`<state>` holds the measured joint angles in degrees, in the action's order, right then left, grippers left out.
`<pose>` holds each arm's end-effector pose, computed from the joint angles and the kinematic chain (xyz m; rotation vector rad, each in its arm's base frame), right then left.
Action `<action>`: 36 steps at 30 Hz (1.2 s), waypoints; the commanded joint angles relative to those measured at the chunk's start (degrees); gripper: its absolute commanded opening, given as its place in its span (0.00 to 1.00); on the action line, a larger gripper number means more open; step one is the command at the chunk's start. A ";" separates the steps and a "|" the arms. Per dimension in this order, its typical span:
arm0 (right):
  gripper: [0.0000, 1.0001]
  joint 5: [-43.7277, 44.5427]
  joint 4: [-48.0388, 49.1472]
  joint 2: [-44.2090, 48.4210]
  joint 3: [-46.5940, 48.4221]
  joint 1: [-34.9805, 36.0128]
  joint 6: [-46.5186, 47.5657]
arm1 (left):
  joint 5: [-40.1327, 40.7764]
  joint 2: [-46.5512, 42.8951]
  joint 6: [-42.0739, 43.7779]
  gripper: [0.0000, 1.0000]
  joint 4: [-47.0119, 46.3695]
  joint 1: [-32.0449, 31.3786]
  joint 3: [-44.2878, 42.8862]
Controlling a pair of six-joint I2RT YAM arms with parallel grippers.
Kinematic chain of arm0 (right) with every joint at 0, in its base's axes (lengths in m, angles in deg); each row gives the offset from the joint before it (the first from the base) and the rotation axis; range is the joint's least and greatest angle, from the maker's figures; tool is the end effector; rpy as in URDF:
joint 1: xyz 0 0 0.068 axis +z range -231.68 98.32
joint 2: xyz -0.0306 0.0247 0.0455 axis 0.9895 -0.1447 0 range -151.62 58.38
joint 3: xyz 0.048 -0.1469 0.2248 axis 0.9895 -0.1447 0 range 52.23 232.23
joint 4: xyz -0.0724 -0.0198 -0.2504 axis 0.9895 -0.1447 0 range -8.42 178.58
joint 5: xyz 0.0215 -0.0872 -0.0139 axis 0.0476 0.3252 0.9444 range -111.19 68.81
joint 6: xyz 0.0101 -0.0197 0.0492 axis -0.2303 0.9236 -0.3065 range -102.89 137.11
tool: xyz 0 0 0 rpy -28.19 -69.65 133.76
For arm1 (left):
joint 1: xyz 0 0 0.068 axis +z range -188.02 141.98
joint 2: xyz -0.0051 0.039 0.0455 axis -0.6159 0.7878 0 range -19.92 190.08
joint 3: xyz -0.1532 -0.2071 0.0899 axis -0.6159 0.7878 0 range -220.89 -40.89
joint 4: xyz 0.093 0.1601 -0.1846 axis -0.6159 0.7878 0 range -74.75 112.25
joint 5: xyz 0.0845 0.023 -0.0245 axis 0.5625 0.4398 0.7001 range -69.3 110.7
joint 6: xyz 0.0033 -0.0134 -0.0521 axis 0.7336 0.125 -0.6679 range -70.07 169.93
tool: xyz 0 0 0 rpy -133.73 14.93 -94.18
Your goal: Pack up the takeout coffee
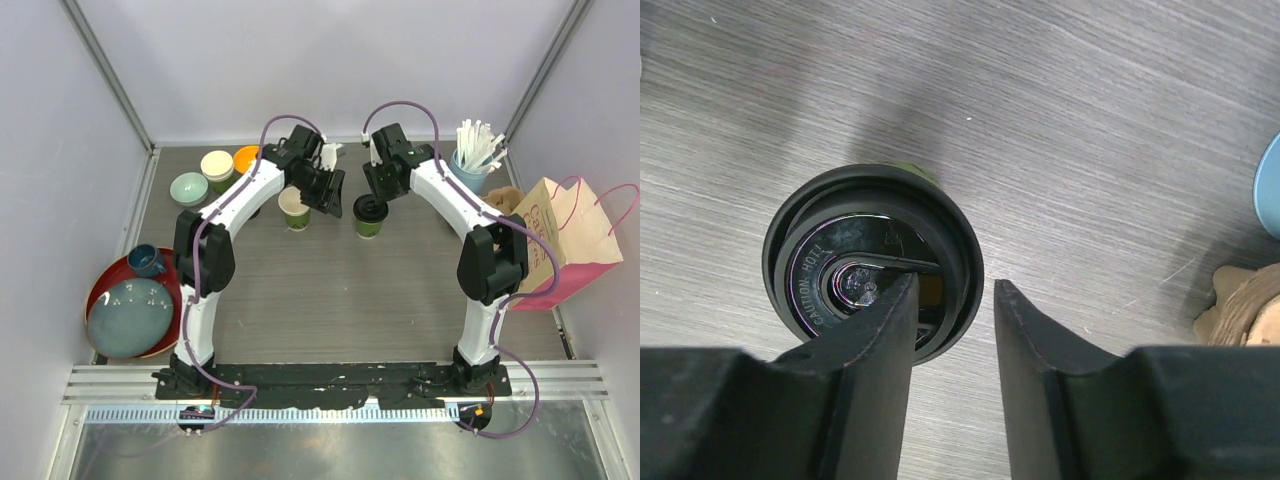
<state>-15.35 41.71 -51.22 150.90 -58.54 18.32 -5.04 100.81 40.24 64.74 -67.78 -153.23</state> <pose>0.3864 0.1612 0.2821 -0.5052 2.5214 0.0122 0.3937 -0.2429 0.2743 0.6323 2.5742 -0.8257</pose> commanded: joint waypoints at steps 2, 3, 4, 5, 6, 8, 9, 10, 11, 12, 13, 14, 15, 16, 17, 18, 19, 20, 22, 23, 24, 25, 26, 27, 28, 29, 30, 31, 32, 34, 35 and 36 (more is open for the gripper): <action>0.47 -2.50 0.64 3.77 4.16 -0.28 -0.42 | -0.72 1.00 -3.13 0.52 -2.21 -0.30 -5.08; 0.48 -3.81 0.90 4.39 4.25 -0.46 -0.34 | -0.63 1.26 -3.40 0.52 -2.12 -0.30 -5.44; 0.49 -4.35 1.25 4.92 4.07 -0.72 -0.42 | -0.80 1.53 -3.58 0.52 -2.21 -0.39 -6.31; 0.50 -5.05 1.60 6.66 3.64 -1.16 -0.68 | -0.72 1.79 -4.01 0.52 -2.12 -0.48 -6.75; 0.50 -7.75 3.61 7.73 2.85 -2.64 -1.03 | -0.72 2.23 -4.45 0.52 -2.21 -0.39 -7.11; 0.41 -10.58 7.56 10.80 -3.11 -4.93 -5.50 | -0.45 2.76 -5.16 0.50 -2.82 -0.48 -7.99; 0.38 -12.33 12.89 14.38 -6.09 -7.99 -7.17 | -0.37 3.11 -6.12 0.50 -3.09 -0.48 -8.25; 0.35 -16.18 15.73 15.98 -12.56 -9.24 -9.02 | -0.28 3.55 -6.47 0.49 -3.26 -0.48 -8.95; 0.33 -17.70 18.28 17.30 -15.76 -10.47 -12.25 | -0.45 3.90 -6.83 0.48 -3.61 -0.56 -9.30; 0.33 -18.84 22.31 19.49 -20.75 -11.96 -13.24 | -0.45 4.95 -7.53 0.48 -3.62 -0.56 -9.83; 0.33 -22.16 24.00 20.04 -22.63 -12.41 -14.12 | -0.45 5.39 -7.79 0.47 -3.62 -0.56 -10.79; 0.37 -24.20 25.50 20.30 -24.39 -12.76 -15.70 | -0.19 5.92 -8.06 0.46 -3.79 -0.65 -11.24; 0.39 -26.30 28.47 20.39 -27.10 -13.20 -17.02 | -0.10 6.62 -8.32 0.45 -3.70 -0.65 -11.68; 0.39 -28.07 29.46 20.04 -27.91 -13.46 -17.99 | -0.02 7.50 -8.67 0.45 -3.79 -0.74 -12.64; 0.40 -28.52 30.08 19.87 -28.53 -13.55 -18.44 | -0.02 8.20 -8.85 0.45 -3.62 -0.65 -13.08; 0.40 -28.70 30.78 19.52 -29.41 -13.56 -18.87 | -0.02 8.47 -9.20 0.45 -3.62 -0.65 -13.43; 0.40 -28.87 31.22 18.90 -29.76 -13.56 -18.88 | -0.19 9.17 -9.46 0.45 -3.62 -0.65 -14.05; 0.40 -29.83 32.45 18.72 -30.11 -13.56 -19.23 | -0.10 9.35 -9.55 0.45 -3.79 -0.65 -14.14; 0.39 -30.89 33.68 17.67 -31.00 -13.73 -20.11 | -0.28 9.53 -9.82 0.45 -4.05 -0.83 -13.88; 0.36 -31.42 34.04 17.15 -31.08 -13.73 -20.11 | -0.63 9.79 -9.91 0.44 -4.14 -0.83 -13.79; 0.35 -31.42 34.04 16.79 -31.00 -13.73 -20.20 | -0.80 9.96 -9.91 0.44 -4.06 -0.83 -13.88; 0.34 -31.42 34.13 16.53 -31.00 -13.73 -20.20 | -1.07 9.97 -9.91 0.44 -4.14 -0.83 -13.62; 0.32 -31.51 34.30 16.00 -31.00 -13.73 -20.28 | -1.07 10.05 -9.99 0.44 -4.23 -0.83 -13.61; 0.30 -31.51 34.30 15.82 -30.91 -13.82 -20.29 | -1.42 10.14 -10.08 0.44 -4.23 -0.74 -13.61; 0.28 -31.42 34.48 15.65 -30.91 -13.82 -20.37 | -1.68 10.14 -10.17 0.43 -4.32 -0.74 -13.61; 0.26 -31.42 34.39 15.39 -30.91 -13.82 -20.29 | -1.86 10.14 -10.34 0.43 -4.23 -0.83 -13.61; 0.24 -31.34 34.48 15.38 -31.00 -13.91 -20.29 | -2.30 10.06 -10.43 0.42 -4.32 -0.83 -13.70; 0.24 -31.34 34.39 15.47 -31.08 -13.99 -20.20 | -2.56 9.97 -10.61 0.41 -4.23 -0.83 -13.70; 0.24 -31.25 34.39 15.56 -31.09 -14.17 -20.20 | -2.65 9.97 -10.61 0.41 -4.32 -0.83 -13.70; 0.24 -30.90 34.48 16.08 -31.52 -14.87 -20.11 | -3.00 9.62 -10.61 0.41 -4.32 -0.83 -13.70; 0.23 -30.90 34.48 16.17 -31.61 -15.05 -20.20 | -2.92 9.53 -10.70 0.41 -4.32 -0.83 -13.61; 0.24 -31.24 34.57 16.00 -31.53 -15.22 -20.20 | -3.09 9.61 -10.78 0.41 -4.49 -0.74 -13.70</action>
<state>-45.57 73.47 -35.99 119.71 -72.79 -1.30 -6.11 111.39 30.44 62.14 -68.39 -164.75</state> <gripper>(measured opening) 0.235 0.413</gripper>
